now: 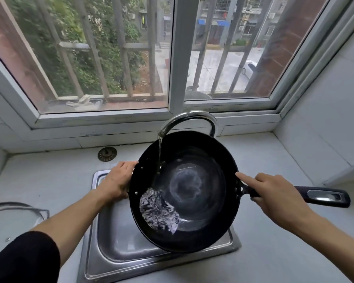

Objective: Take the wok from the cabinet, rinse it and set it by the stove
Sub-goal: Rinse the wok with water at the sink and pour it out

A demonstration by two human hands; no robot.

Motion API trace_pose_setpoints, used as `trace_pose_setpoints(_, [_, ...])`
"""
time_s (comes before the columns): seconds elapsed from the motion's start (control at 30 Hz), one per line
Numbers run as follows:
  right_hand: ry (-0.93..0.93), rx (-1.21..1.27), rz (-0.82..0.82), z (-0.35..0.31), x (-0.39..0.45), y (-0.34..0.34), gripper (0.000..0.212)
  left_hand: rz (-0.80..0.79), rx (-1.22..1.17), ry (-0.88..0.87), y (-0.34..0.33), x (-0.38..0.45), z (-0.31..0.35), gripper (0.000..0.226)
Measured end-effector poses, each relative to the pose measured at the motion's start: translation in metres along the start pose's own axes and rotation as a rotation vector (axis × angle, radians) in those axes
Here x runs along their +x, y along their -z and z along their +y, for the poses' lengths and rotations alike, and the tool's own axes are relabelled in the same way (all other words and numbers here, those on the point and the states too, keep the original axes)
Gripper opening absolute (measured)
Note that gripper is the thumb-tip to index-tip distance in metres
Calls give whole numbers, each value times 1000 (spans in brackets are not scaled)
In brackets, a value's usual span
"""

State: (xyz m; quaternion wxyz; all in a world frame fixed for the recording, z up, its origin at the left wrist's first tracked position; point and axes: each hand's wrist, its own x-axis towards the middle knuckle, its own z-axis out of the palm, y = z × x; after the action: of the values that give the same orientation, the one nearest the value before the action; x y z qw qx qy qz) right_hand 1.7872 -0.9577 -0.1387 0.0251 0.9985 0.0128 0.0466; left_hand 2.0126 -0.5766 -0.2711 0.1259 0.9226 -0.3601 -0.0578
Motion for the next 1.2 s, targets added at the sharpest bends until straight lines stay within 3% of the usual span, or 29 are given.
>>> trace_pose_setpoints(0.27, [-30,174,-23,-8,6,-37,86,119,198,43,23,-3,-10,93])
trace_pose_setpoints(0.47, [-6,271,-2,-11,21,-65,84,135,249,115,43,-13,-19,104])
trace_pose_setpoints(0.6, [22,355,11,-19,34,-82,84,181,297,149,58,-26,-29,97])
trace_pose_setpoints(1.2, [54,579,-28,-65,94,-130,81,131,395,191,128,-82,-58,119])
